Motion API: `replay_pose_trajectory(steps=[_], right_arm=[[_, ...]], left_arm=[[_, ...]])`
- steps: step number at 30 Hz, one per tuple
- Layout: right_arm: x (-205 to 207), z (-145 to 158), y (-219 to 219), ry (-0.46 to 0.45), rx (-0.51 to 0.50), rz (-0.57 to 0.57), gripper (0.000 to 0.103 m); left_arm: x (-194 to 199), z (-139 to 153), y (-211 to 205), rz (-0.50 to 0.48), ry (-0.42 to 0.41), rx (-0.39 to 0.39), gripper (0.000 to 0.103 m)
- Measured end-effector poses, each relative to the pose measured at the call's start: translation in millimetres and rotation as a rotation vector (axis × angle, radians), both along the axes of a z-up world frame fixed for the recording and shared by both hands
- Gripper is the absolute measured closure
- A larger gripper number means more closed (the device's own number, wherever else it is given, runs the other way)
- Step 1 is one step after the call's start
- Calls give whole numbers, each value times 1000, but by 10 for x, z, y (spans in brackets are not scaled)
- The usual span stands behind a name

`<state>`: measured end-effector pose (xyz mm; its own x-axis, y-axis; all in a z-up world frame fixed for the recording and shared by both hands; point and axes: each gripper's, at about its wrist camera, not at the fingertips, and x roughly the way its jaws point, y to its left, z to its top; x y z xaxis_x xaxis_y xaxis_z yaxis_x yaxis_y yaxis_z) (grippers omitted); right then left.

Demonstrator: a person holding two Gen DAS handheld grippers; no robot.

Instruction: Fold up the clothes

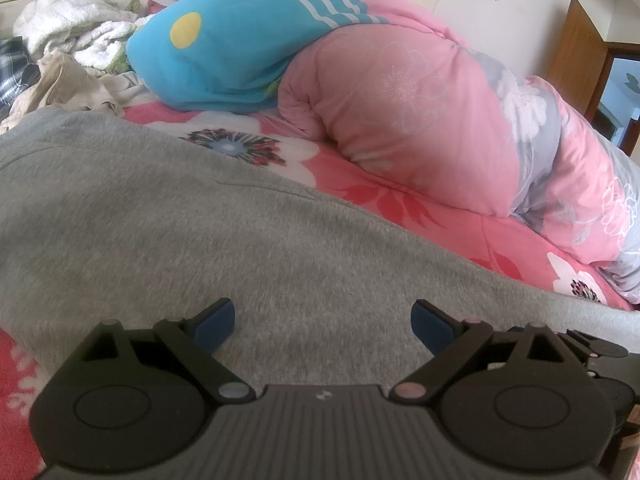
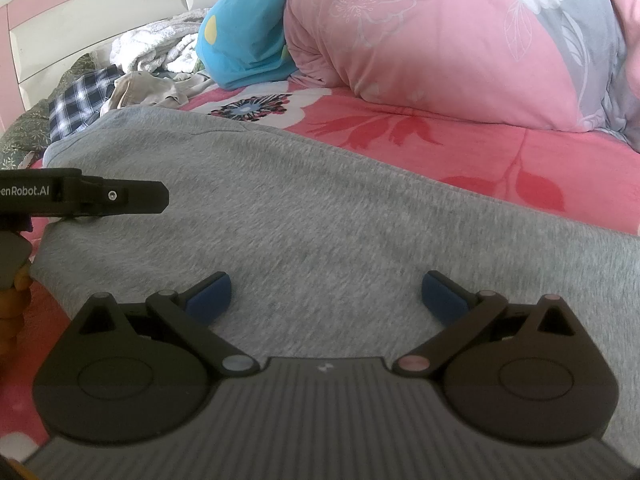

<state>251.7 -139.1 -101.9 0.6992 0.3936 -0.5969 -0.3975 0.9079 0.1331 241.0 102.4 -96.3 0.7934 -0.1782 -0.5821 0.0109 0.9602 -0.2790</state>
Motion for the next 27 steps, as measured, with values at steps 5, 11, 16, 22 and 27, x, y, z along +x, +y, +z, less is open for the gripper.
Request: replay_pose_trajectory(steps=[5, 11, 16, 22, 27], right_arm=[[1, -1, 0, 0, 0, 0, 1], [6, -2, -2, 0, 0, 1, 1], [4, -2, 0, 0, 0, 0, 1], [4, -1, 3, -1, 0, -1, 1], [4, -7, 5, -3, 0, -2, 1]], left_arm=[[1, 2, 2, 0, 0, 1, 7], [4, 5, 5, -2, 1, -3, 7], [2, 10, 13, 1, 2, -8, 7], [4, 3, -3, 0, 0, 7, 7], [8, 5, -7, -1, 2, 9, 7]])
